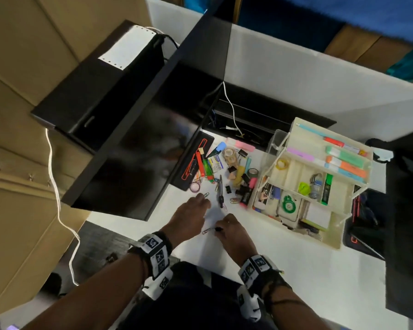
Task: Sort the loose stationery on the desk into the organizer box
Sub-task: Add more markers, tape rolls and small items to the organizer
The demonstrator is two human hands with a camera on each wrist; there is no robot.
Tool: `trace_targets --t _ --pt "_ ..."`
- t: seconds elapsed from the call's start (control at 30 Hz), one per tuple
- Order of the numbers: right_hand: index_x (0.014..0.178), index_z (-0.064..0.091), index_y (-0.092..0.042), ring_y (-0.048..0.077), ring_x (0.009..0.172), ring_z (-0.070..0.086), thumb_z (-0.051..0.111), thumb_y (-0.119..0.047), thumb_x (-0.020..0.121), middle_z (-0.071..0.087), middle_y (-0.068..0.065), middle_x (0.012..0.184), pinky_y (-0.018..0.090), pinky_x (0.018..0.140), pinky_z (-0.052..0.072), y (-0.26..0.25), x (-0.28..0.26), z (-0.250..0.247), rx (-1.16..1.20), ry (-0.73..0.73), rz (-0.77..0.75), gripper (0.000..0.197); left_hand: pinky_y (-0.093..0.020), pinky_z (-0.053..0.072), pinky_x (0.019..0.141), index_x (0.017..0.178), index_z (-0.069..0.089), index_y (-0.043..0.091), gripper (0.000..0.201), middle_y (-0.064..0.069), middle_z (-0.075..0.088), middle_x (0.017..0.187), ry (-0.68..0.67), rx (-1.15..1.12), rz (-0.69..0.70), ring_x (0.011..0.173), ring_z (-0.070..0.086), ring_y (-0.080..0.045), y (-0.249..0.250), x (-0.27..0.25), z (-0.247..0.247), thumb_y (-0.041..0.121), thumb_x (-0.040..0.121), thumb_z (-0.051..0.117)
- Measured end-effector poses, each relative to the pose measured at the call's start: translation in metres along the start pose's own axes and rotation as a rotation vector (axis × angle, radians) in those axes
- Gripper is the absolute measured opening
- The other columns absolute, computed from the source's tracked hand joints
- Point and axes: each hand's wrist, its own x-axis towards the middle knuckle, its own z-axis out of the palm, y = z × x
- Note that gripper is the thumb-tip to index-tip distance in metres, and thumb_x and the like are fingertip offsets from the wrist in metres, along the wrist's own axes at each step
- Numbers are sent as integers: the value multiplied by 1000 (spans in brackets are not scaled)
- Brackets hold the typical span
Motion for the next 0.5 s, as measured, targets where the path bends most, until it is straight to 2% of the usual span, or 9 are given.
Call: trace_targets --t 0.07,0.17,0.2,0.27,0.37,0.43,0.5 --pt "95 69 -6 32 81 65 63 -8 96 57 11 104 36 75 56 5 -3 7 47 66 54 6 -40 57 83 128 56 17 51 -5 48 138 53 36 79 113 58 -29 11 19 -5 -3 82 64" --pt "102 61 -7 27 79 60 61 -10 99 49 6 108 30 74 50 12 -9 12 103 83 125 5 -45 58 85 135 59 14 64 -11 46 152 64 77 183 122 55 -35 22 40 -9 -13 78 65" --pt "102 60 -7 26 78 59 61 -10 98 48 5 106 28 73 48 15 -11 13 109 87 136 5 -47 59 85 132 63 12 63 -14 50 150 55 81 206 124 56 -40 24 45 -10 -15 75 66" --pt "97 57 -10 24 75 56 62 -10 97 47 2 100 32 70 47 20 -15 12 131 93 179 5 -46 59 84 121 69 8 53 -17 59 139 29 89 241 121 59 -43 25 52 -7 -15 74 69" --pt "98 58 -13 22 78 57 62 -8 95 48 1 99 37 74 51 28 -22 9 143 75 230 7 -36 54 80 112 70 10 35 -11 62 124 29 62 246 111 61 -32 20 60 6 -8 82 65" --pt "105 65 -14 19 84 61 62 -11 96 52 0 104 29 83 52 33 -29 3 145 76 233 10 -31 49 74 106 70 12 30 -8 61 117 44 60 267 105 61 -29 16 64 11 -5 83 62" --pt "107 71 -14 12 84 60 65 -10 96 54 -1 104 13 82 45 36 -38 -10 191 142 221 12 -30 49 72 104 69 15 31 -5 61 114 44 76 303 101 62 -28 15 66 9 -4 81 63"
